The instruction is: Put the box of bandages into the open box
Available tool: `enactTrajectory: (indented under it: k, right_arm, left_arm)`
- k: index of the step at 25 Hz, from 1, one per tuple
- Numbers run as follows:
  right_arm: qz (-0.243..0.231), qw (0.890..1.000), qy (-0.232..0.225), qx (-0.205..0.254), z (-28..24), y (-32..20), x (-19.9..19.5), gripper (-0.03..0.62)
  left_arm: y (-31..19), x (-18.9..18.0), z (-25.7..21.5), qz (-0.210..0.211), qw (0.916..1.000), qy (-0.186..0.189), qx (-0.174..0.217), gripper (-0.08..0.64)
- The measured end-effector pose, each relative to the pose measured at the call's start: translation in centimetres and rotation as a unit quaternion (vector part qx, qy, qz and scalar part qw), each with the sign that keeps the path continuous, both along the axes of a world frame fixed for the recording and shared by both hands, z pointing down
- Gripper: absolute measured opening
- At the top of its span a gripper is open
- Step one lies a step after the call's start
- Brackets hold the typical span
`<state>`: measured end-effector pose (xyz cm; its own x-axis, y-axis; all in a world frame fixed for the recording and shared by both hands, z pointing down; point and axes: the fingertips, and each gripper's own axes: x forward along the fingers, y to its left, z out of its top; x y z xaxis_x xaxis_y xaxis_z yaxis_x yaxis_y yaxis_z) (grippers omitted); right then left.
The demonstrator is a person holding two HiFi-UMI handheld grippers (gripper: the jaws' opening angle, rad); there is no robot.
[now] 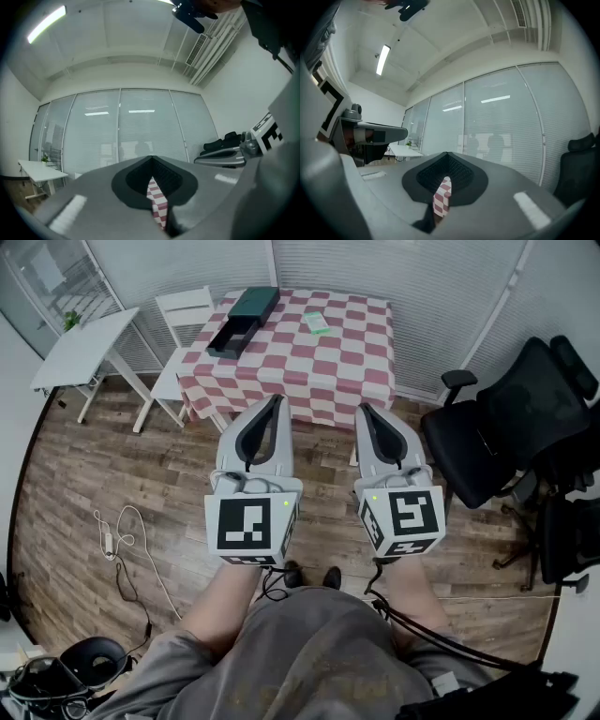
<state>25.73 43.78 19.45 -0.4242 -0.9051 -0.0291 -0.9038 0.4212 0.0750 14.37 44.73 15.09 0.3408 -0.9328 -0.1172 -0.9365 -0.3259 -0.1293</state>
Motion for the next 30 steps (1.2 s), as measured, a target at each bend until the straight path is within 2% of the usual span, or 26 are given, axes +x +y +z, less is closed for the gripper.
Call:
enactTrajectory:
  k: [14, 20, 24, 30]
  right_arm:
    - [-0.005, 1.0, 0.002, -0.002, 0.3, -0.6, 1.5, 0.026]
    - [-0.012, 1.0, -0.027, -0.01, 0.8, -1.8, 3.2, 0.028]
    - [-0.01, 0.999, -0.019, -0.026, 2.5, -2.5, 3.7, 0.028]
    - [-0.009, 0.999, -0.013, -0.034, 3.4, -6.7, 3.6, 0.028]
  left_arm:
    - [-0.5, 1.8, 0.6, -0.001, 0.9999, 0.004, -0.01, 0.0]
    - [-1.3, 3.1, 1.2, -0.012, 0.9998, 0.005, -0.012, 0.0]
    - [-1.5, 3.2, 2.7, -0.02, 0.9993, 0.005, -0.03, 0.0]
    - [-5.8, 3.3, 3.4, -0.015, 0.9993, 0.006, -0.033, 0.0]
